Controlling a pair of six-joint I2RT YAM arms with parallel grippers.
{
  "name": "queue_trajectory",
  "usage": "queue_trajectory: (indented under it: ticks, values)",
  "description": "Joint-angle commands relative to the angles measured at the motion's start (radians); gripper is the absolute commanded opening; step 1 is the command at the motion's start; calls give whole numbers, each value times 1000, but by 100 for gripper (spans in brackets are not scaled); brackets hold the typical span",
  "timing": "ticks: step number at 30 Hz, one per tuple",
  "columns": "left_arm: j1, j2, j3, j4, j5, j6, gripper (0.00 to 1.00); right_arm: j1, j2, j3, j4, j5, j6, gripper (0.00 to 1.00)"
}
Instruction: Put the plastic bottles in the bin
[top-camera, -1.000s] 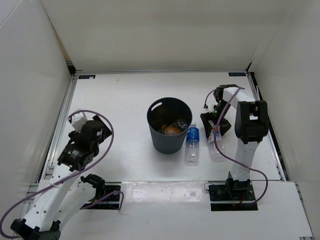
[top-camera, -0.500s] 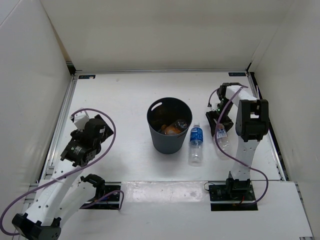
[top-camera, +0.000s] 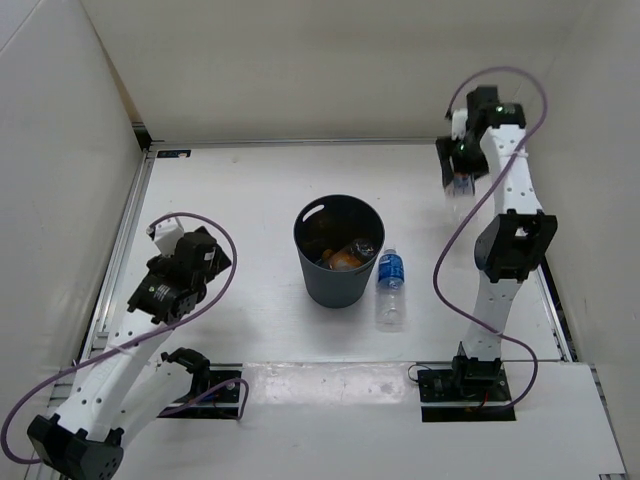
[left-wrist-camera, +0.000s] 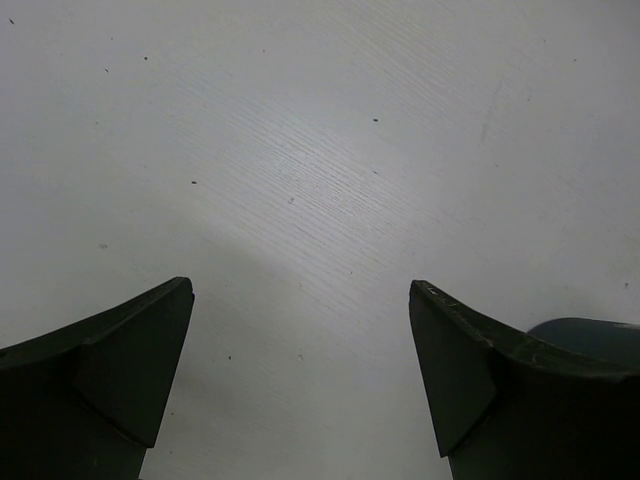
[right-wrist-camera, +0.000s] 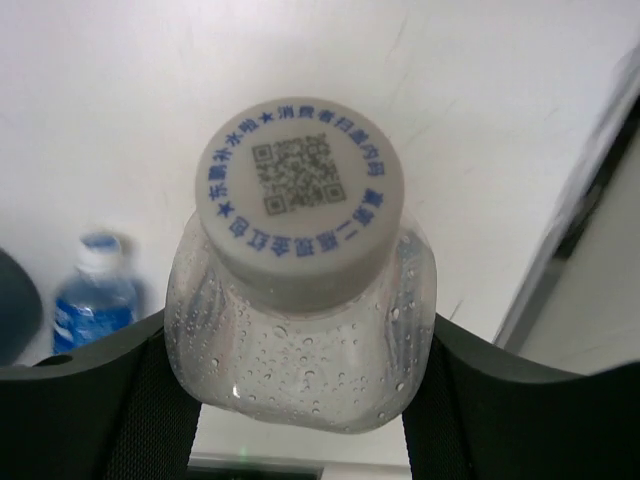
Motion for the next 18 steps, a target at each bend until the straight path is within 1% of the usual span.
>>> queue_trajectory:
  ticks: [1, 2, 3, 4, 5, 6, 7, 8, 9, 10, 11, 12, 13, 14, 15, 16, 18]
  values:
    - [9, 10, 9, 19, 19, 9, 99, 2, -53, 276, 9, 8, 31, 0]
    - [11, 13, 9, 22, 23, 7, 99, 4, -51, 328, 18, -49, 38, 0]
    - [12, 14, 9, 20, 22, 9, 99, 2, -51, 473, 35, -75, 45, 0]
    - [14, 10, 9, 17, 25, 9, 99, -8, -56, 512, 36, -239, 57, 0]
    - [15, 11, 11, -1, 26, 6, 99, -50, -62, 545, 36, -330, 58, 0]
    - [17, 8, 9, 12, 26, 7, 99, -67, -106, 527, 94, -432, 65, 0]
    - [17, 2, 9, 14, 26, 4, 99, -128, -134, 484, 139, -790, 86, 0]
    - [14, 2, 8, 14, 29, 6, 99, -143, -205, 330, 286, -913, 209, 0]
    - [15, -1, 8, 14, 28, 6, 99, -154, -282, 136, 502, -1013, 295, 0]
    - [18, 2, 5, 13, 28, 3, 99, -159, -312, -29, 623, -1293, 381, 0]
    - [21, 2, 2, 16, 28, 3, 99, -145, -350, -82, 861, -1355, 461, 0]
    - [21, 5, 5, 16, 31, 1, 99, -134, -352, -110, 936, -1444, 599, 0]
    - [23, 7, 5, 17, 34, -2, 99, -108, -347, -124, 922, -1483, 585, 0]
    - [24, 11, 3, 20, 37, -5, 99, -87, -346, -124, 788, -1537, 512, 0]
    - [23, 10, 3, 19, 39, -8, 99, -72, -344, -124, 747, -1577, 427, 0]
    - [24, 14, 2, 17, 48, -8, 99, -70, -346, -113, 737, -1585, 416, 0]
    - [24, 20, 8, 20, 54, -5, 99, -53, -344, -115, 795, -1614, 436, 0]
